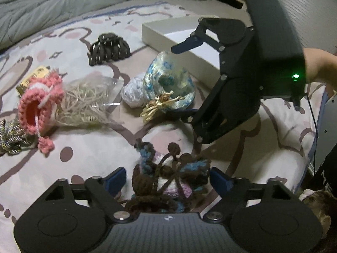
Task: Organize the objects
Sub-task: 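Grasp the brown crocheted doily with the left tool while the right tool grasps the brocade pouch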
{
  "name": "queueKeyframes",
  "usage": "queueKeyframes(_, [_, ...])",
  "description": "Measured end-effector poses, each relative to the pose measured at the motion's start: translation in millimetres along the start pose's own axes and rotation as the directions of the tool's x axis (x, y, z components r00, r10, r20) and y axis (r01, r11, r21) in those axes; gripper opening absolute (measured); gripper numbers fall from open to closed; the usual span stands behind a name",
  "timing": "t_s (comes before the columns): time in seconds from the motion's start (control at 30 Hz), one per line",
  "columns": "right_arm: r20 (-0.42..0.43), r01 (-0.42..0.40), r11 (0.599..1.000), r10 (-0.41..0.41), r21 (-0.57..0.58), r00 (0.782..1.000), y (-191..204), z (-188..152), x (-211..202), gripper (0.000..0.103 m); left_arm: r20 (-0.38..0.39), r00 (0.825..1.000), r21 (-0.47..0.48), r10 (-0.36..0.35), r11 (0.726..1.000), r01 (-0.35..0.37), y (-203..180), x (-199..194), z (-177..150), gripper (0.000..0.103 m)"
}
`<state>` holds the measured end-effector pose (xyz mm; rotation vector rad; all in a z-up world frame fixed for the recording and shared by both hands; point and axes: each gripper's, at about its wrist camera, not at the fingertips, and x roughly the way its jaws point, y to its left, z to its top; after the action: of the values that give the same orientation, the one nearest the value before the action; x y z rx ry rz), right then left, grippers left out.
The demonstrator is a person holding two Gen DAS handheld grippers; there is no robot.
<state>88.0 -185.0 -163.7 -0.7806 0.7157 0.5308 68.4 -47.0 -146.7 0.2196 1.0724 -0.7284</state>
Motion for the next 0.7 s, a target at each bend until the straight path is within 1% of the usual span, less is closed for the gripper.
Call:
queueKeyframes(0.07, [0.007,-0.011,1.000,0.011,-0.008,1.000,1,0,0,0.101,-0.022,1.000,-0.020,-0.002,1.000,0.001,3,3,1,0.073])
queueKeyframes(0.1, [0.010,-0.018,1.000,0.018,-0.013,1.000,0,0,0,0.095,-0.031,0.999,-0.030,-0.009,1.000,0.008,5,5,2,0.066])
queueKeyframes(0.13, [0.010,-0.035,0.999,0.035,-0.011,0.999,0,1,1,0.091,-0.037,0.999,-0.039,-0.019,0.999,0.017,7,5,2,0.062])
queueKeyframes(0.23, [0.006,-0.047,0.999,0.047,0.007,0.999,-2,3,0,0.088,-0.041,0.999,-0.045,-0.027,0.999,0.025,8,4,2,0.056])
queueKeyframes(0.3, [0.006,-0.053,0.999,0.053,0.011,0.999,-2,3,-3,0.085,-0.038,0.999,-0.042,-0.021,0.999,0.019,7,0,2,0.054])
queueKeyframes(0.4, [0.007,-0.064,0.997,0.064,0.037,0.998,-5,4,-9,0.085,-0.025,1.000,-0.052,-0.012,0.999,0.011,8,-7,2,0.051])
queueKeyframes(0.5, [0.025,-0.059,0.996,0.057,0.074,0.998,-10,7,-20,0.085,0.006,1.000,-0.069,0.002,0.998,-0.002,9,-16,4,0.050])
queueKeyframes(0.6, [0.047,-0.063,0.987,0.056,0.149,0.997,-19,12,-33,0.085,0.049,0.999,-0.096,0.019,0.995,-0.014,11,-27,7,0.050])
queueKeyframes(0.7, [0.069,-0.070,0.966,0.054,0.249,0.996,-31,15,-46,0.085,0.098,0.994,-0.123,0.039,0.992,-0.027,13,-40,11,0.050])
